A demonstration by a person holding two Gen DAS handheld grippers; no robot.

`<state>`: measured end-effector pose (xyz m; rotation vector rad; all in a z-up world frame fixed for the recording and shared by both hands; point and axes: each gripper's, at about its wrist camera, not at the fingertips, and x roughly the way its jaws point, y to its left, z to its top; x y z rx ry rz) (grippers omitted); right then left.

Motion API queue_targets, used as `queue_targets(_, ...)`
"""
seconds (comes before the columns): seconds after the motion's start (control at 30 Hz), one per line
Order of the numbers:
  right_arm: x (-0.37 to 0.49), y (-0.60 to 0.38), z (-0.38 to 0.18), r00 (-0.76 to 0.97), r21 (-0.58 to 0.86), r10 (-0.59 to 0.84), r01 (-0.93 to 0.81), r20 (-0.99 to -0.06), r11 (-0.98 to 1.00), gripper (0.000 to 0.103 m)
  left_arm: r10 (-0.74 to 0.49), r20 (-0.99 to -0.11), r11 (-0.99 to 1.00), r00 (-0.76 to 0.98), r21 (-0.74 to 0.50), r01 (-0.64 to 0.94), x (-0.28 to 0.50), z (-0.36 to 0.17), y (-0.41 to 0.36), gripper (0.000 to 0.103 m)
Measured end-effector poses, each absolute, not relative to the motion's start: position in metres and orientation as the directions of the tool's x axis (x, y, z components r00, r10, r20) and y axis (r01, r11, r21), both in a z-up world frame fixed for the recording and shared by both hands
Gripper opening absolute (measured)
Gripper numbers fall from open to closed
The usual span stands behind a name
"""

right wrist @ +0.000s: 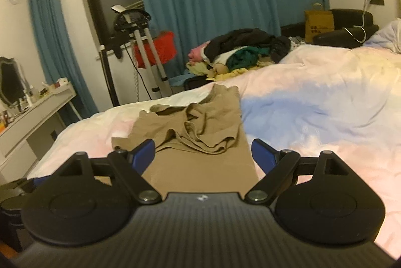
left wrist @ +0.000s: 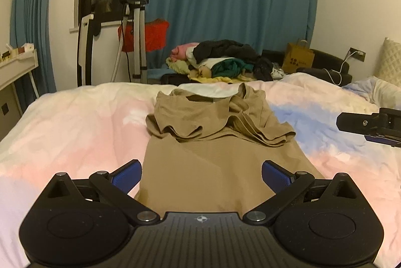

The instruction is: Fold clothes

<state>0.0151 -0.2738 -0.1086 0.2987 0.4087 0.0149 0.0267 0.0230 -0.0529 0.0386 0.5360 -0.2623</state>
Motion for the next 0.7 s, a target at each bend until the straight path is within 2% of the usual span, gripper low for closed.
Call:
queue_targets(0.17,0.019,-0.28,-0.114,0.902,0.345,0.099,0.058,-0.421,0.937,0.085,-0.234,-0.533,0.968,0.813,-0.052,0.245,0.03,-0.055,0.025,0.103)
queue_targets(0.4,0.039,-0.302,-0.154,0.788,0.606,0.286,0.135,-0.545,0.784,0.085,-0.232,-0.623,0.97,0.747,-0.088,0.227,0.039,-0.069,0.024,0.102)
queue_targets(0.57,0.042,-0.322,-0.197,0.725,0.799,0.439,0.253,-0.53,0.546,0.086,-0.251,-0.666,0.967,0.702,-0.149,0.204,0.045,-0.077,0.026,0.103)
queue_targets(0.7,0.041,-0.327,-0.229,0.706,0.871,0.516,0.338,-0.485,0.355,0.087,-0.328,-0.689,0.943,0.647,-0.28,0.179,0.052,-0.085,0.032,0.102)
